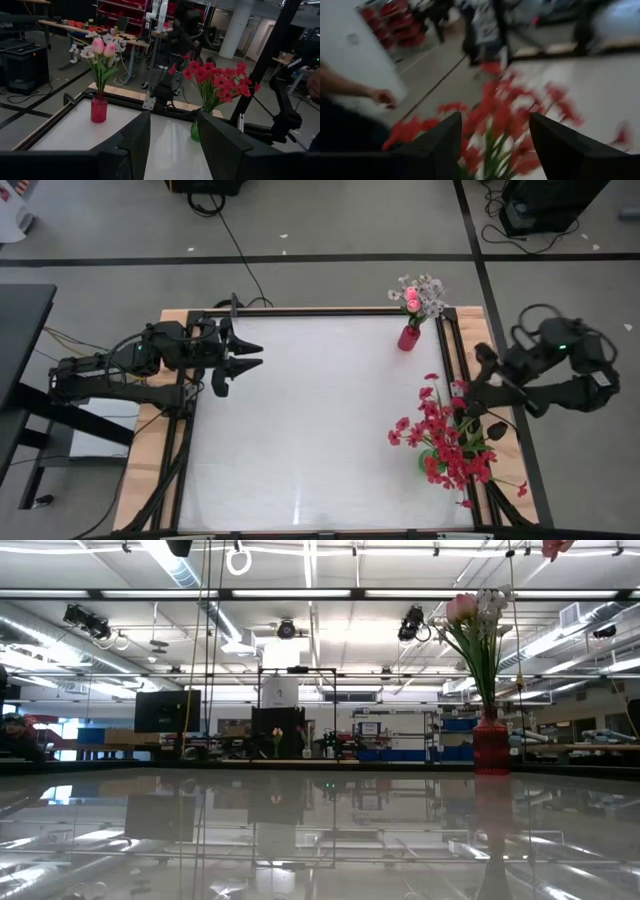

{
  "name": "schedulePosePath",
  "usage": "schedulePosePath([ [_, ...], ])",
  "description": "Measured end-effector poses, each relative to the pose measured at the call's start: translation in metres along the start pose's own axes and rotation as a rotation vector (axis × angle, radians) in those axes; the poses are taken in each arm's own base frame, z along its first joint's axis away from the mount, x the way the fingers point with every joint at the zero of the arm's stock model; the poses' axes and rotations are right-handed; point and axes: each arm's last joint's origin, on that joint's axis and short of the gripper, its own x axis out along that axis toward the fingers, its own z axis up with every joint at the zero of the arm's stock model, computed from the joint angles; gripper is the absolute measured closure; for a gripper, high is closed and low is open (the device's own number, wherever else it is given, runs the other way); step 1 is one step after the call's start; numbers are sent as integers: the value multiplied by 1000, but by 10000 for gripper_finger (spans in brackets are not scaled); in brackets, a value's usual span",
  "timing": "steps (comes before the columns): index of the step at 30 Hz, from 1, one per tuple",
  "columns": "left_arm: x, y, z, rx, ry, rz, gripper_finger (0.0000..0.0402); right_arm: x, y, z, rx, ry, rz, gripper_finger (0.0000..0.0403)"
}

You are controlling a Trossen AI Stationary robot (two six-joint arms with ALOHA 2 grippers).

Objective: Sort flowers into vase by color
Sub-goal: Return to Home Position

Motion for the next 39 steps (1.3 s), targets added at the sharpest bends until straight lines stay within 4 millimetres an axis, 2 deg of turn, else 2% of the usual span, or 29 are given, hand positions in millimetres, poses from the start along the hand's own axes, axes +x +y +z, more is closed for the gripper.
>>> schedulePosePath([
  [6, 0, 0, 0, 0, 0, 0, 232, -18, 9, 23, -118, -207, -253, 165],
  [9, 0, 0, 0, 0, 0, 0, 232, -24, 10, 28, -172, -265, -383, 182],
  [12, 0, 0, 0, 0, 0, 0, 232, -27, 10, 27, -187, -275, -454, 231],
  [17, 0, 0, 0, 0, 0, 0, 232, -38, 15, 21, -166, -332, -501, 364],
  [19, 0, 1, 0, 105, -1, 7, 232, -45, 18, 17, -174, -369, -559, 390],
  [22, 0, 4, 1, 337, -3, 49, 232, -57, 24, 8, -170, -431, -639, 385],
  [25, 0, 4, 1, 444, 0, 54, 232, -63, 27, -2, -169, -425, -641, 394],
  [28, 0, 7, 5, 590, -28, 93, 232, -55, 21, -9, -71, -423, -634, 396],
  [31, 0, 9, 9, 731, -49, 128, 232, -38, 7, -14, -6, -398, -664, 398],
  [35, 2, 9, 7, 752, -37, 119, 232, -7, -21, -18, -59, -400, -688, 399],
  [39, 1, 8, 8, 751, -47, 124, 232, 19, -47, -21, -152, -488, -678, 400],
])
